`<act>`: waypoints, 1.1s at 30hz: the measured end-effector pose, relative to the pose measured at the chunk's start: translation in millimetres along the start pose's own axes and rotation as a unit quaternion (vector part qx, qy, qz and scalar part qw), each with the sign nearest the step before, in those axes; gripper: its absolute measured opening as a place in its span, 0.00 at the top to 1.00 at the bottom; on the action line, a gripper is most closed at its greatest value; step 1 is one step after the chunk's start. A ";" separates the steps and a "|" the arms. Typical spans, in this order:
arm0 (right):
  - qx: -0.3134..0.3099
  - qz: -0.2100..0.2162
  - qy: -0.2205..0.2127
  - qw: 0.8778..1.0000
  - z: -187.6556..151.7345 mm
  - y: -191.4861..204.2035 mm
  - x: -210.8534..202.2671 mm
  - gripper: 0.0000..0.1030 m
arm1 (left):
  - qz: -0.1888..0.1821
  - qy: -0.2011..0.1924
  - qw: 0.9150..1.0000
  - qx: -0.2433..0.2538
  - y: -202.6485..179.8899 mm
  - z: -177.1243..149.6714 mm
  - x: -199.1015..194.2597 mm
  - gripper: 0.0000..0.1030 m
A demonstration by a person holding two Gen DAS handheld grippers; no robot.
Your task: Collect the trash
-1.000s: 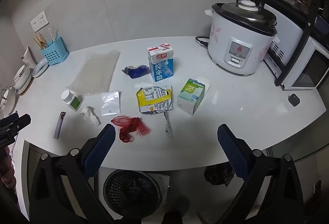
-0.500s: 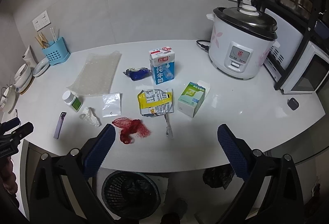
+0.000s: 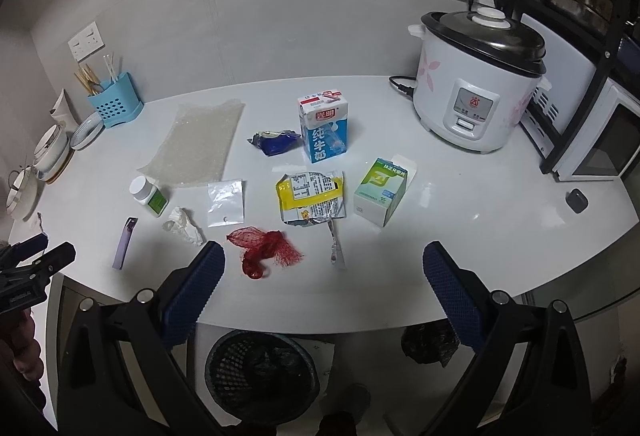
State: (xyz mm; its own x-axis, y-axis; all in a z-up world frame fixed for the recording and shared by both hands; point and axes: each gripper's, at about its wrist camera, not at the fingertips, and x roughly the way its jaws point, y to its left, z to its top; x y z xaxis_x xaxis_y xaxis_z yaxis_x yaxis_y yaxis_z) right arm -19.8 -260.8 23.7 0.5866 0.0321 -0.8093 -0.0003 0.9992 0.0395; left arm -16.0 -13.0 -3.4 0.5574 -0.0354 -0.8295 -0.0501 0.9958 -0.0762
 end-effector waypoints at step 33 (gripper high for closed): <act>0.007 -0.018 0.001 1.000 0.6 -2.3 -1.9 0.07 | 0.002 -0.002 1.000 0.007 -0.7 -4.7 -4.2 0.06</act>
State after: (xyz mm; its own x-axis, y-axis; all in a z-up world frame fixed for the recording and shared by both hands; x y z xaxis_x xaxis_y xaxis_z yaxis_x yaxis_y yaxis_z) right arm -20.5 -263.2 25.5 0.5852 -0.0037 -0.8109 0.0317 0.9993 0.0183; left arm -22.2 -14.0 -2.5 0.5611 -0.0315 -0.8271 -0.0409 0.9970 -0.0657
